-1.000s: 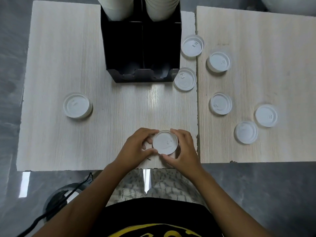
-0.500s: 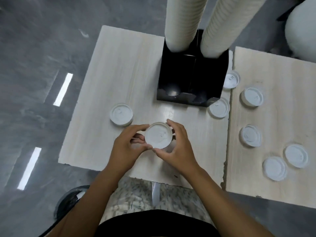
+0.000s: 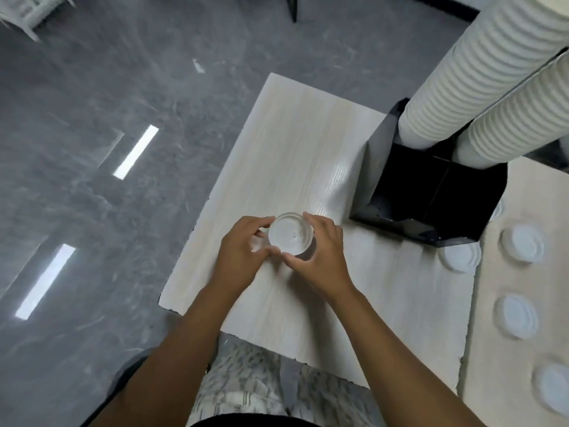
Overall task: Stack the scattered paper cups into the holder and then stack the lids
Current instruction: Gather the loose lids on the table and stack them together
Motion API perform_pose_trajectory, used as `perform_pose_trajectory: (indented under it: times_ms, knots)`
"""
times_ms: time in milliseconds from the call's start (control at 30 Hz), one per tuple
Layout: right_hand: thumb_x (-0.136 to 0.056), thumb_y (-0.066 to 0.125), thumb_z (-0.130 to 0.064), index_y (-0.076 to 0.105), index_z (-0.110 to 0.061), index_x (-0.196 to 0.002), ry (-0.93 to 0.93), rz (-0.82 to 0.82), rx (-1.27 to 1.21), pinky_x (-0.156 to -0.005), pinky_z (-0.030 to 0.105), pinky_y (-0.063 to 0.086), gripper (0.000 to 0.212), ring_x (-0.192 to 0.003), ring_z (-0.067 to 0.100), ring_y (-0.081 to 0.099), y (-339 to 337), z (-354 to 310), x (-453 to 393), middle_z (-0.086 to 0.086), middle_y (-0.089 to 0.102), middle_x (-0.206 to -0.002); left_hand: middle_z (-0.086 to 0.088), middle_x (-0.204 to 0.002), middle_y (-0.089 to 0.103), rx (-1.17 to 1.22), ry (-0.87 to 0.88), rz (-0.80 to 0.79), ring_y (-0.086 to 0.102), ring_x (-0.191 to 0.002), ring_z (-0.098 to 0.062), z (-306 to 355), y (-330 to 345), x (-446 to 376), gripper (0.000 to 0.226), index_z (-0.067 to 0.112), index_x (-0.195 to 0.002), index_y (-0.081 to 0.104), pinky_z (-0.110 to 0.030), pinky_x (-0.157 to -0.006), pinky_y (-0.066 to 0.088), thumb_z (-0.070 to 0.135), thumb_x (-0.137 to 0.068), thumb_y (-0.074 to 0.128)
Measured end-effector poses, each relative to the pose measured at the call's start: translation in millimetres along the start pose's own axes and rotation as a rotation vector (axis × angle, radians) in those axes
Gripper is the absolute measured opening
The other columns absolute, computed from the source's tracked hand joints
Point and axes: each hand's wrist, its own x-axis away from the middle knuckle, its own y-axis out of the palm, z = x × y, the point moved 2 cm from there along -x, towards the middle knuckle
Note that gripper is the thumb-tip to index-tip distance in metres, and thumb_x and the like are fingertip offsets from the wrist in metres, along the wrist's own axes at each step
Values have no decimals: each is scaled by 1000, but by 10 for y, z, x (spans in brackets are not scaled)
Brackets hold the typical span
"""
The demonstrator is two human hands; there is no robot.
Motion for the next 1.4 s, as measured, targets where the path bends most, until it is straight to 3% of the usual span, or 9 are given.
perform_pose_trajectory:
  times_ms: [167, 300, 367, 500, 633, 767, 1000, 1100, 1400]
  knots:
    - [-72, 87, -56, 43, -31, -150, 64, -31, -10, -115, 36, 38, 93, -130, 6, 33, 99, 97, -16, -18, 35, -137, 11, -129, 63, 17, -7, -91, 57, -107, 10, -158, -32, -30, 56, 27, -136, 64, 0, -84, 39, 25, -85, 85]
    - [-73, 90, -51, 37, -35, -152, 88, -40, -36, -110, 23, 35, 97, -133, 4, 34, 63, 70, 1, -18, 36, -141, 10, -137, 59, 21, -11, -125, 57, -110, 3, -124, -76, -64, 61, 30, -140, 59, -1, -83, 40, 28, -85, 85]
    - [-74, 90, -50, 31, -37, -155, 112, -44, -75, -106, 13, 33, 102, -133, 3, 37, -1, 31, 50, -21, 35, -143, 11, -140, 57, 1, 0, -119, 57, -113, -3, -74, -125, -75, 66, 34, -143, 56, -6, -86, 40, 29, -84, 86]
    - [-77, 89, -43, 39, -36, -152, 104, 40, -102, -102, 12, 42, 91, -128, 4, 46, -229, 15, 218, -18, 40, -143, 12, -140, 56, -5, 57, -102, 54, -124, -11, 165, -180, -33, 68, 38, -140, 55, -20, -96, 45, 28, -81, 88]
    - [-80, 88, -36, 49, -35, -145, 141, 179, -148, -87, 10, 46, 76, -119, 0, 51, -551, 43, 454, -17, 48, -138, 32, -134, 50, 9, 180, -131, 50, -125, -2, 510, -29, 26, 65, 45, -135, 52, -31, -104, 46, 35, -80, 87]
    - [-81, 88, -31, 52, -37, -139, 201, 352, -194, -86, 16, 50, 68, -117, 1, 54, -1002, 184, 783, -20, 51, -134, 33, -133, 51, 41, 245, -220, 53, -124, -3, 858, 397, 109, 65, 53, -134, 51, -9, -94, 42, 36, -82, 86]
    - [-82, 86, -25, 55, -38, -134, 338, 594, -262, -88, 22, 53, 62, -118, 3, 57, -1953, 789, 1391, -23, 56, -132, 32, -131, 55, 55, 308, -359, 56, -121, -6, 1426, 1416, 241, 63, 44, -136, 58, -15, -93, 45, 31, -82, 87]
    - [-81, 86, -25, 55, -37, -134, 373, 634, -257, -85, 15, 50, 63, -116, 1, 57, -2304, 1164, 1524, -24, 55, -131, 30, -129, 56, 62, 262, -382, 56, -119, -2, 1576, 1903, 271, 61, 43, -134, 60, -11, -90, 43, 31, -81, 87]
    - [-78, 89, -32, 49, -37, -136, 367, 607, -204, -97, 32, 56, 71, -112, 7, 56, -3110, 2213, 1087, -11, 48, -137, 30, -128, 57, 44, 186, -311, 58, -114, 6, 2023, 3128, 258, 56, 37, -133, 61, -5, -85, 45, 28, -83, 86]
